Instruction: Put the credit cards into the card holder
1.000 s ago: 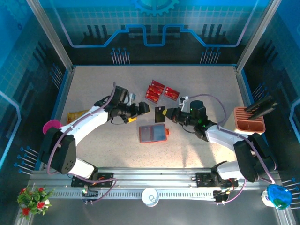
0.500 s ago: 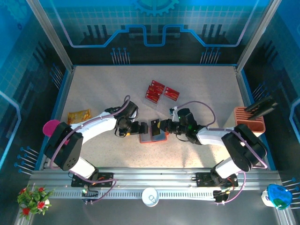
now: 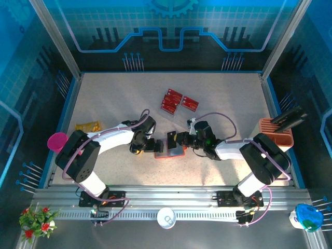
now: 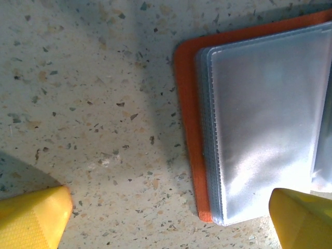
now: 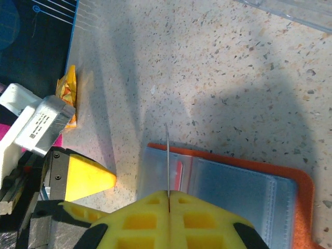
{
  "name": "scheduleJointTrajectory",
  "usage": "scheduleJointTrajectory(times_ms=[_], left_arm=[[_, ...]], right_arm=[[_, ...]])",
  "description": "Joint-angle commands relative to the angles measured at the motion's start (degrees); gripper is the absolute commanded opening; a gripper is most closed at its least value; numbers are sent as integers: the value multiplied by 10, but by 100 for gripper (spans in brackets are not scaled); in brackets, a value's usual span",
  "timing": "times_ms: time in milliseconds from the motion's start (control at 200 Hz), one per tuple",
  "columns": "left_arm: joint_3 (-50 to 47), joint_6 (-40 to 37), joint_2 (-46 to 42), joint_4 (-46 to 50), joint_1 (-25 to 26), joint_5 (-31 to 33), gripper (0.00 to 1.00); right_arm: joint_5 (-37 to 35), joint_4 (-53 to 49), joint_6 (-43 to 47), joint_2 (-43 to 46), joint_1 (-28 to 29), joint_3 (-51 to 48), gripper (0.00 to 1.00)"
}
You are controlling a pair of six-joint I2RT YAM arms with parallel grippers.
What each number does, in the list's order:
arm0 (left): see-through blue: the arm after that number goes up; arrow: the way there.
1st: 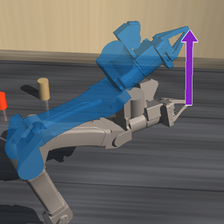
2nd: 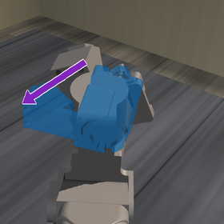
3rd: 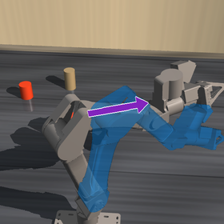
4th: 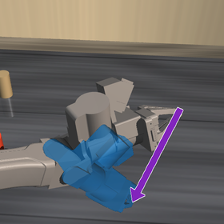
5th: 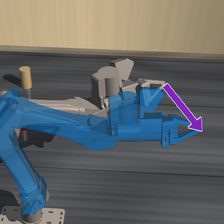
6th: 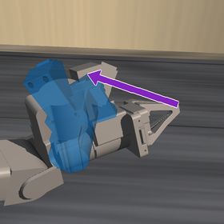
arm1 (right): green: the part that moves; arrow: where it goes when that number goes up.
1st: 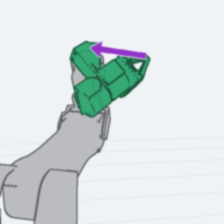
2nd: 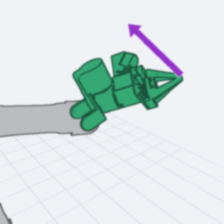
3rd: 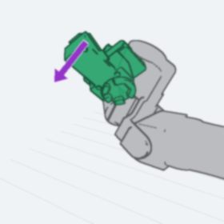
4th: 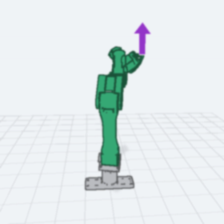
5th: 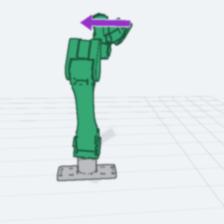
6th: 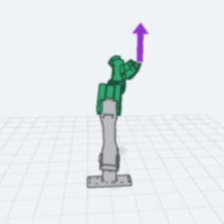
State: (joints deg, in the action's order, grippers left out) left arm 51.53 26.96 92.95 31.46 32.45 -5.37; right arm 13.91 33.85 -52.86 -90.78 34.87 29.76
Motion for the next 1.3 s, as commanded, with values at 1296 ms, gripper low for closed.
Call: scheduleJointTrajectory(times_ms=[1296], left_arm=[[54, -11, -12, 88, 11, 70, 99]], right_arm=[[-13, 60, -11, 8, 7, -27, 0]])
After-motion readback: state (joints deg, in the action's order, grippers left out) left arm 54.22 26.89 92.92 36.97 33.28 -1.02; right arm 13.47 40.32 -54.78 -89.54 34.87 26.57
